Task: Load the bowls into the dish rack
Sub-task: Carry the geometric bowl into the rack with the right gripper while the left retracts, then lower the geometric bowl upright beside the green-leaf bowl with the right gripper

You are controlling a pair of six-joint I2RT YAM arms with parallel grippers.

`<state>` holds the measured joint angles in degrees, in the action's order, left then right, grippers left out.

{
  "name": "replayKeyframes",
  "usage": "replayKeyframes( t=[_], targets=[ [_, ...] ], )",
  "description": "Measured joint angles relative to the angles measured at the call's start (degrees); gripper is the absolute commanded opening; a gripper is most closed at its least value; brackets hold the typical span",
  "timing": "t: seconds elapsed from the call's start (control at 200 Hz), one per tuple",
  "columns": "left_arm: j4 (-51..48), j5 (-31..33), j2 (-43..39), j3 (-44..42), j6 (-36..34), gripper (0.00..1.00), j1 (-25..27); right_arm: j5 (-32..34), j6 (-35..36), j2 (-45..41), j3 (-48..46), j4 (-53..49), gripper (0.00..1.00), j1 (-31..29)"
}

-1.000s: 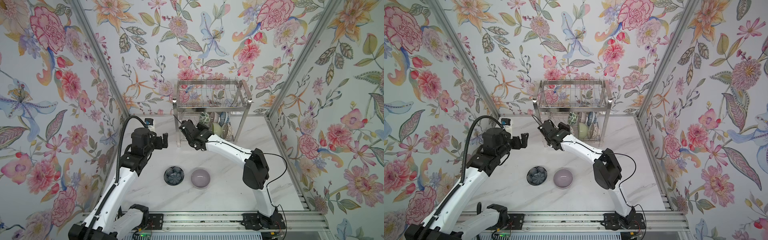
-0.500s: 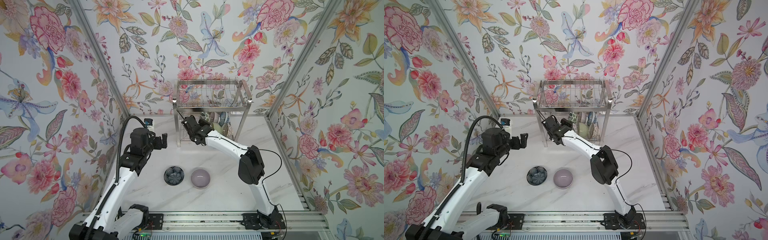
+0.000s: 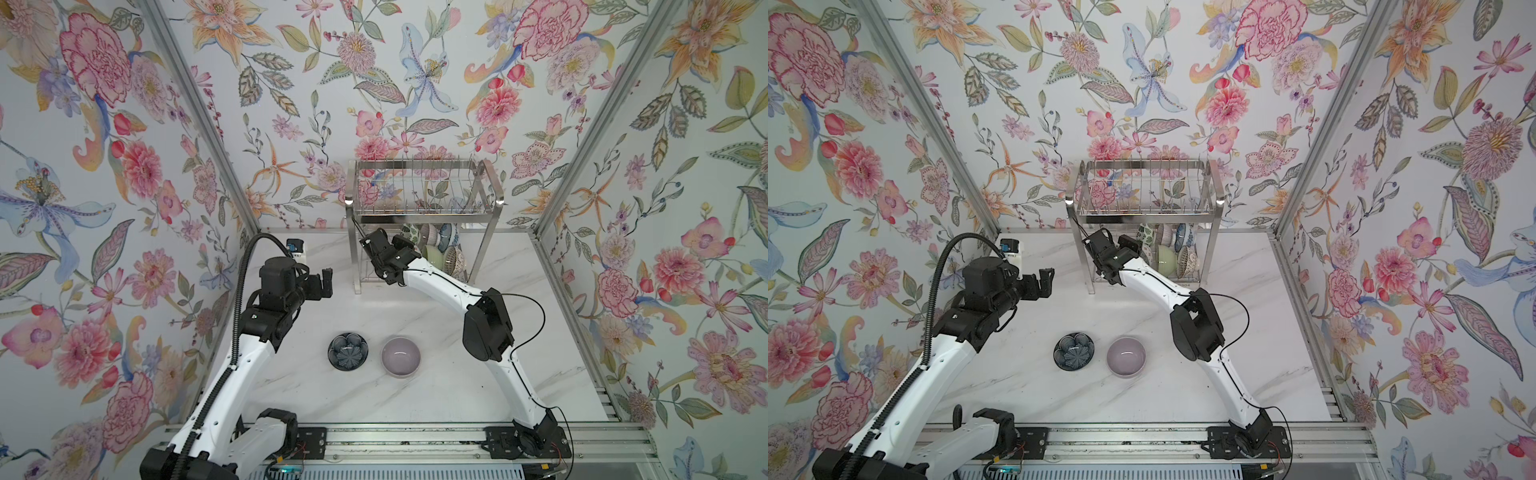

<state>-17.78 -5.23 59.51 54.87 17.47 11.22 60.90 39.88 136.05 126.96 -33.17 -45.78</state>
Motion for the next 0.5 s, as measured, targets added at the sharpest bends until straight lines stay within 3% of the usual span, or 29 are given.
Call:
replayKeyframes(
  t=[0.5],
  targets=[
    [0.0, -1.3, 0.0, -0.2, -0.4, 0.99, -1.6, 0.1, 4.8, 5.7, 3.1, 2.3, 0.00, 1.8]
  ],
)
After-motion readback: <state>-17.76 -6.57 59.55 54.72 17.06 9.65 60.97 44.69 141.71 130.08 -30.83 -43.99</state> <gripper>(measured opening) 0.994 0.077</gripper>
